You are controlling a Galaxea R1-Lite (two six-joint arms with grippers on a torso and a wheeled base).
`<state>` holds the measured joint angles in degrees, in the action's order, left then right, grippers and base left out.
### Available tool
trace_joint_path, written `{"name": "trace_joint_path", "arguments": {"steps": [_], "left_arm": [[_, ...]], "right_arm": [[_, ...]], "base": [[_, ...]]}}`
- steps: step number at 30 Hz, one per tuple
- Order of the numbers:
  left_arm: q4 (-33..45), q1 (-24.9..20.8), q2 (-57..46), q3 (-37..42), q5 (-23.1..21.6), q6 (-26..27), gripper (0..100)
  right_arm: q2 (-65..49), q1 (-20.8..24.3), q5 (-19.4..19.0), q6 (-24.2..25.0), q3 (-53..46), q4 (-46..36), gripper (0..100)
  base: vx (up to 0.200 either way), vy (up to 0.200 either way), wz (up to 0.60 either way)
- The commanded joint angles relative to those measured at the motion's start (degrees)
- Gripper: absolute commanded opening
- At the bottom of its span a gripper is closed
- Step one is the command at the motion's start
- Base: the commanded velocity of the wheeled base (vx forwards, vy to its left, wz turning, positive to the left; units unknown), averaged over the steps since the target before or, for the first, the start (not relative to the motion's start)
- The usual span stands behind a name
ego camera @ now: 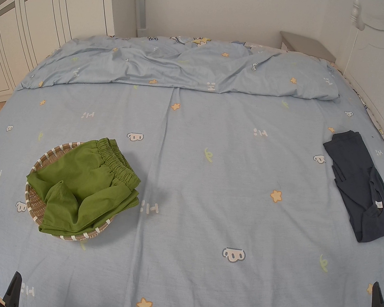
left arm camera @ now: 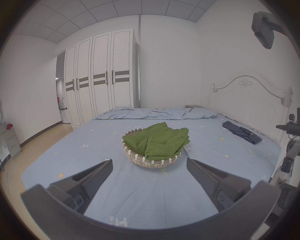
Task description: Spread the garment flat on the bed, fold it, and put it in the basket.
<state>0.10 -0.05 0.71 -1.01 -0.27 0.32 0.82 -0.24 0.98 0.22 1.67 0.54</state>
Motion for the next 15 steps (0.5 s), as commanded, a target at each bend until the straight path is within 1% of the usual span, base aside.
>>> {"name": "trace_joint_path", "arguments": {"steps": [1,15], "left_arm": [[0.0,0.0,-0.7,0.9,0.0,-0.1,100],[0.0,0.0,-0.7,0.9,0.0,-0.1,100]], "right_arm": [[-0.5,0.0,-0.2,0.0,-1.7,0.1,100],[-0.5,-0.1,-0.2,-0.2,-1.7,0.1,100]], "base": [[0.000,0.000,0.00],[0.000,0.000,0.00]]}}
